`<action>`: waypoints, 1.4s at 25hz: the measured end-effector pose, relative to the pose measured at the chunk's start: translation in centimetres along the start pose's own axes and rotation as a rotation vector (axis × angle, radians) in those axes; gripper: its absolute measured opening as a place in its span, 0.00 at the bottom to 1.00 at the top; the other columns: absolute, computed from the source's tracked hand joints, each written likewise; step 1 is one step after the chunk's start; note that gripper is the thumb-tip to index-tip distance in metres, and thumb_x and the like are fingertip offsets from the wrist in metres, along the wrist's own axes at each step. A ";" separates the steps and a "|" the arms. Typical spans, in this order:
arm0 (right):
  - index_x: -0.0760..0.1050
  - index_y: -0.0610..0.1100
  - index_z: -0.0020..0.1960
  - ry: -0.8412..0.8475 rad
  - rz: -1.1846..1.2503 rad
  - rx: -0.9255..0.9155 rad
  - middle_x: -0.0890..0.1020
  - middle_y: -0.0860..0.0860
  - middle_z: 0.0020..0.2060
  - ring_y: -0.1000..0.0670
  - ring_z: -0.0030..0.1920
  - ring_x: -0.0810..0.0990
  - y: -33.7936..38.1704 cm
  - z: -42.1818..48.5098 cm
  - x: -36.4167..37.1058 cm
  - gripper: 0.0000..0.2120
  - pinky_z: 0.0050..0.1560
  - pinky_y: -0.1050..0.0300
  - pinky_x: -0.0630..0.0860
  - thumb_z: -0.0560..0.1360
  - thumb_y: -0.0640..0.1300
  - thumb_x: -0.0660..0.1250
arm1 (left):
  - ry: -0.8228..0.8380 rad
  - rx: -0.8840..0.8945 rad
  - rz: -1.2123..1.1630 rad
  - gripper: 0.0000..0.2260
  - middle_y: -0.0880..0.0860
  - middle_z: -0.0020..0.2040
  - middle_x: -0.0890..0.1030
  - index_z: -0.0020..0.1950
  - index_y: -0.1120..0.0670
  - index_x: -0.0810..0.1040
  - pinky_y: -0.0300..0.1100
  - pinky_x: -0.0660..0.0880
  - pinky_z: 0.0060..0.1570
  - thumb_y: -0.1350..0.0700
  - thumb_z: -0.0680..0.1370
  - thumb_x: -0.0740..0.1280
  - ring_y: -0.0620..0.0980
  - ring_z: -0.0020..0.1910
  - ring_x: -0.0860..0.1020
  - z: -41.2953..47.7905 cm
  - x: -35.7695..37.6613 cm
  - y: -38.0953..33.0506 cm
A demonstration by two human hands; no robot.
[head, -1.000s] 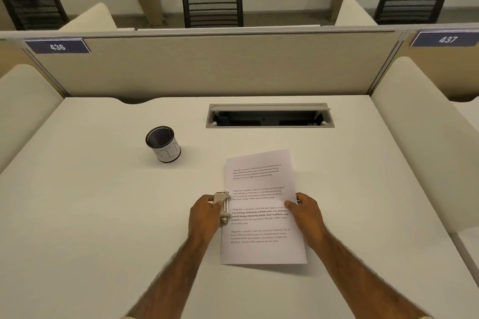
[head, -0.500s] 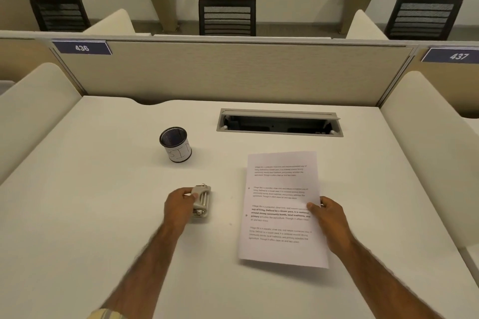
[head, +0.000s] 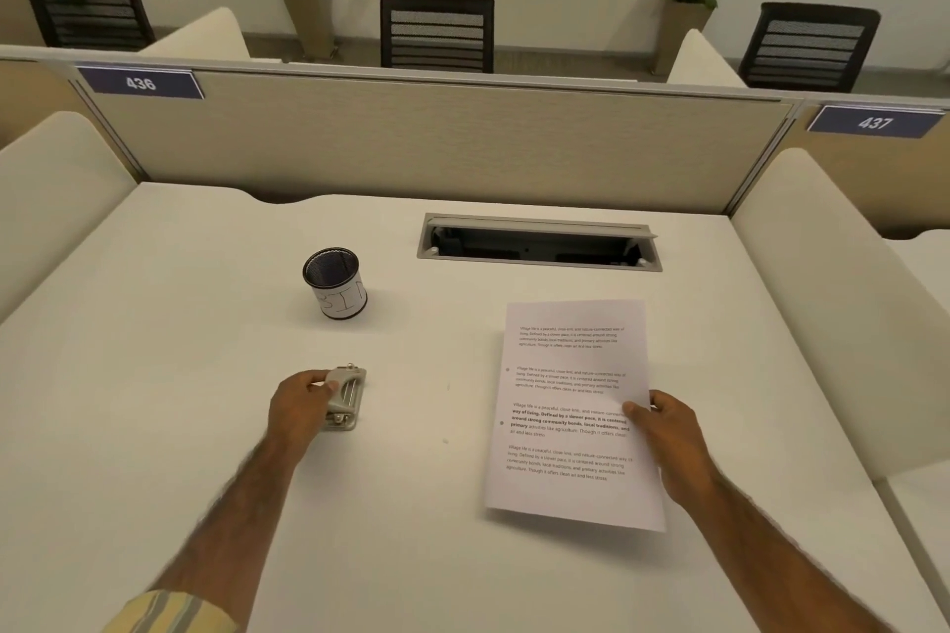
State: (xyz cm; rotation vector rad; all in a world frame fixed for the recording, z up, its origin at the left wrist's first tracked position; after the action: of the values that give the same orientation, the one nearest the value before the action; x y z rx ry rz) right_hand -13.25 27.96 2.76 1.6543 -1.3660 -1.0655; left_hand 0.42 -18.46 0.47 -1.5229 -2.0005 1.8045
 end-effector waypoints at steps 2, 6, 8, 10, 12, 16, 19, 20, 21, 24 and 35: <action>0.81 0.40 0.52 -0.005 -0.001 0.000 0.88 0.42 0.49 0.37 0.47 0.87 0.2 0.0 -0.3 0.05 0.52 0.36 0.83 0.77 0.36 0.68 | -0.040 0.039 0.042 0.10 0.59 0.52 0.85 0.61 0.60 0.83 0.47 0.75 0.46 0.60 0.81 0.69 0.57 0.47 0.80 -0.9 -0.3 -0.5; 0.82 0.41 0.51 -0.015 0.031 0.004 0.89 0.44 0.47 0.42 0.43 0.88 0.3 0.1 -1.3 0.04 0.43 0.48 0.84 0.77 0.37 0.69 | -0.359 0.376 0.098 0.11 0.56 0.56 0.80 0.64 0.56 0.79 0.52 0.78 0.50 0.58 0.81 0.69 0.55 0.49 0.80 -4.4 0.0 -3.1; 0.82 0.40 0.52 -0.007 0.059 0.009 0.89 0.45 0.46 0.42 0.42 0.88 0.3 0.1 -2.1 0.05 0.40 0.51 0.83 0.78 0.37 0.69 | -0.248 0.470 0.014 0.09 0.52 0.53 0.82 0.62 0.54 0.80 0.40 0.76 0.46 0.58 0.82 0.69 0.50 0.45 0.81 -6.6 3.1 -5.7; 0.82 0.40 0.53 0.006 0.082 0.013 0.89 0.45 0.47 0.41 0.43 0.88 0.4 0.2 -3.0 0.05 0.39 0.51 0.83 0.78 0.37 0.69 | 0.007 0.394 -0.096 0.07 0.52 0.51 0.84 0.60 0.54 0.82 0.35 0.75 0.44 0.57 0.82 0.70 0.51 0.44 0.82 -8.7 8.0 -8.2; 0.81 0.39 0.54 0.019 0.103 0.021 0.89 0.45 0.47 0.40 0.45 0.88 0.7 0.3 -4.5 0.06 0.40 0.50 0.84 0.78 0.37 0.69 | 0.268 0.227 -0.227 0.08 0.57 0.53 0.85 0.59 0.55 0.82 0.42 0.76 0.44 0.54 0.83 0.69 0.54 0.44 0.83 -10.9 13.3 -10.3; 0.81 0.39 0.55 0.015 0.089 0.027 0.89 0.46 0.48 0.40 0.46 0.88 1.5 1.6 -8.2 0.07 0.45 0.46 0.84 0.78 0.38 0.69 | 0.448 0.099 -0.258 0.06 0.52 0.47 0.87 0.55 0.54 0.82 0.38 0.80 0.34 0.53 0.84 0.67 0.46 0.35 0.84 -13.7 20.7 -13.0; 0.81 0.39 0.55 0.001 0.078 0.029 0.89 0.45 0.48 0.40 0.47 0.88 2.3 3.4 -10.8 0.07 0.47 0.44 0.85 0.78 0.38 0.69 | 0.497 0.096 -0.209 0.05 0.52 0.44 0.88 0.52 0.58 0.83 0.39 0.81 0.33 0.59 0.83 0.68 0.45 0.34 0.85 -14.1 24.0 -14.7; 0.81 0.39 0.54 -0.009 0.065 0.031 0.89 0.45 0.48 0.40 0.46 0.88 2.5 4.2 -11.4 0.07 0.48 0.43 0.85 0.78 0.38 0.69 | 0.507 0.092 -0.197 0.04 0.53 0.44 0.88 0.51 0.59 0.82 0.40 0.82 0.33 0.60 0.82 0.69 0.46 0.34 0.85 -14.1 24.9 -15.3; 0.81 0.39 0.54 -0.024 0.049 0.033 0.89 0.45 0.48 0.40 0.46 0.88 2.7 5.1 -12.0 0.06 0.48 0.42 0.85 0.78 0.38 0.70 | 0.511 0.086 -0.191 0.04 0.54 0.44 0.88 0.51 0.60 0.82 0.41 0.82 0.34 0.61 0.82 0.69 0.47 0.35 0.85 -14.0 25.7 -15.9; 0.79 0.33 0.51 -0.081 -0.005 0.034 0.88 0.42 0.46 0.38 0.46 0.87 3.2 7.8 -13.0 0.08 0.49 0.41 0.85 0.77 0.38 0.70 | 0.506 0.088 -0.151 0.04 0.58 0.45 0.87 0.48 0.60 0.80 0.46 0.84 0.35 0.62 0.81 0.69 0.53 0.37 0.84 -13.2 28.1 -17.6; 0.76 0.38 0.42 -0.163 -0.223 0.083 0.81 0.42 0.40 0.45 0.38 0.78 4.6 16.1 -15.2 0.04 0.41 0.54 0.74 0.75 0.33 0.70 | 0.486 0.066 0.048 0.07 0.57 0.47 0.86 0.44 0.55 0.77 0.59 0.85 0.45 0.57 0.81 0.69 0.60 0.45 0.86 -9.4 36.1 -21.3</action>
State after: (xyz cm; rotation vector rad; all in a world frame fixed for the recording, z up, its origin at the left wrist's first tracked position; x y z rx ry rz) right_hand -31.29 41.65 2.88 1.8477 -1.3669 -1.3116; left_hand -25.48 15.78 0.41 -1.7853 -1.6679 1.3244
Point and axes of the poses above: each hand's wrist, its own z-axis towards the middle knuckle, its own x-axis out of the palm, y = z × x, the point moved 2 cm from there along z, towards the middle knuckle
